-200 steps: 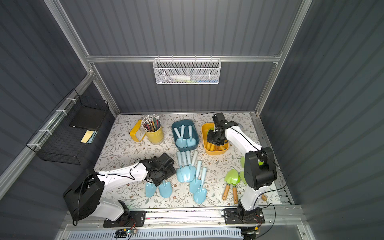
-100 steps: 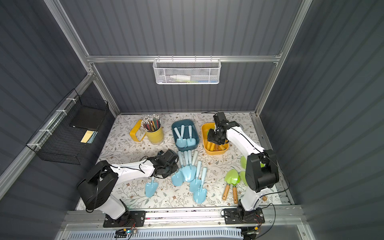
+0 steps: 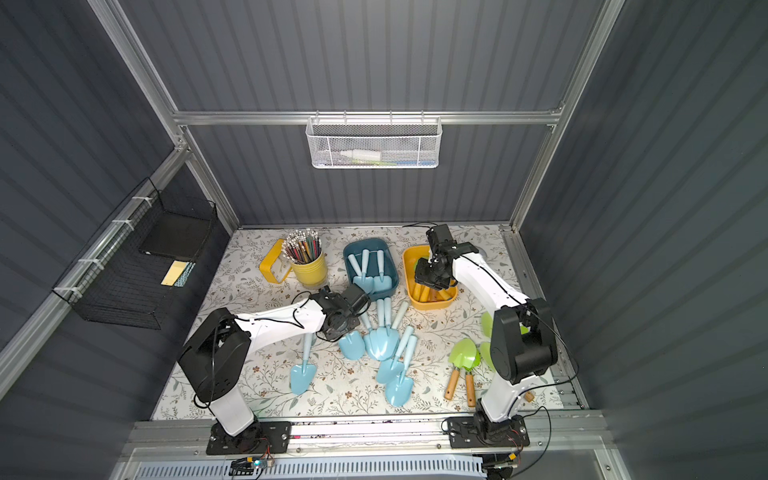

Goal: Sort the small shovels by color and place them into the storage box
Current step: Pick up the shovel from the center of the board, then place the shovel in the storage box.

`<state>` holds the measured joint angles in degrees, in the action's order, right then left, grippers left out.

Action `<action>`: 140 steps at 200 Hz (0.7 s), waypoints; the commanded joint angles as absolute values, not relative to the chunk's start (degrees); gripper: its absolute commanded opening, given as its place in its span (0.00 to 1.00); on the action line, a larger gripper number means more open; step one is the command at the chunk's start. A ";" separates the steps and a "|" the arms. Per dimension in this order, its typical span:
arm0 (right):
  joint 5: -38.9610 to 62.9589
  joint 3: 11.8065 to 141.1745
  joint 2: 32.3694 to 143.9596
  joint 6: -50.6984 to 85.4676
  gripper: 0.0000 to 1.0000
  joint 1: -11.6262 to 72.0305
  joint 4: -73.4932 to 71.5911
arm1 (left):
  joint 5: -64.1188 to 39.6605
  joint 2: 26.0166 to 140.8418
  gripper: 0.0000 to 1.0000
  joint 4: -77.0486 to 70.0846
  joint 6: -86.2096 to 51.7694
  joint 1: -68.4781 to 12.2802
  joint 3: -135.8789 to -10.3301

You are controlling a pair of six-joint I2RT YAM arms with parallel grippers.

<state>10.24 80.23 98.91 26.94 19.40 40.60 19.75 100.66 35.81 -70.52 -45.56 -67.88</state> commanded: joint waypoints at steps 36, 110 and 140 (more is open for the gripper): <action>7.44 80.51 98.45 26.63 0.38 19.34 41.36 | 29.23 108.42 0.00 42.20 -57.94 -45.47 -96.37; 5.27 80.55 98.35 27.70 0.38 18.79 41.83 | 35.25 131.86 0.00 37.64 -41.44 -36.50 -127.61; 5.75 80.92 98.78 28.43 0.38 18.73 41.96 | 31.06 130.17 0.00 29.14 -40.14 -32.99 -119.63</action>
<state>6.15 80.23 98.91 27.42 18.83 40.73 32.88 131.04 34.94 -43.64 -35.75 -123.17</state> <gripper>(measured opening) 0.377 0.202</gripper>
